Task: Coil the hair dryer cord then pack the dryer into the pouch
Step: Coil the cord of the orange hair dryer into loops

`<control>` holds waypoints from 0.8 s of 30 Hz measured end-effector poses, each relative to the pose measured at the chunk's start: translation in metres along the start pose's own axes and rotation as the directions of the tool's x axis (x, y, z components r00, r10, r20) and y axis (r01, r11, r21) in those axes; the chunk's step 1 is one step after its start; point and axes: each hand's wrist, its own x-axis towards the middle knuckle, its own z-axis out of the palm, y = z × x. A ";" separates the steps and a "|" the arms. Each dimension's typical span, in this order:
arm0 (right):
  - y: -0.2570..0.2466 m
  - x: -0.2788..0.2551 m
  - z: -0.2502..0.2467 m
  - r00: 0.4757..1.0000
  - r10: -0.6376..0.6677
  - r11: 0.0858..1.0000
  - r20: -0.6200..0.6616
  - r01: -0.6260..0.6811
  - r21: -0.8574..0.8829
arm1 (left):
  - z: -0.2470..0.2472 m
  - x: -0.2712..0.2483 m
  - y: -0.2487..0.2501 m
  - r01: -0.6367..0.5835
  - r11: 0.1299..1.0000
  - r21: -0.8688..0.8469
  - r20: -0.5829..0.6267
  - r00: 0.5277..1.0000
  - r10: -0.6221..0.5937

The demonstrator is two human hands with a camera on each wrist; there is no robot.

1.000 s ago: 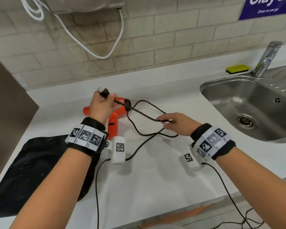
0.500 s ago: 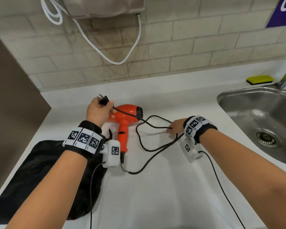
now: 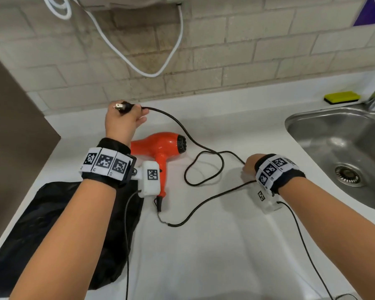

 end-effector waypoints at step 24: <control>0.004 -0.039 -0.026 0.944 0.303 0.709 -0.134 -0.129 0.693 | 0.003 -0.033 0.016 0.009 0.972 -0.233 0.111 0.994 0.018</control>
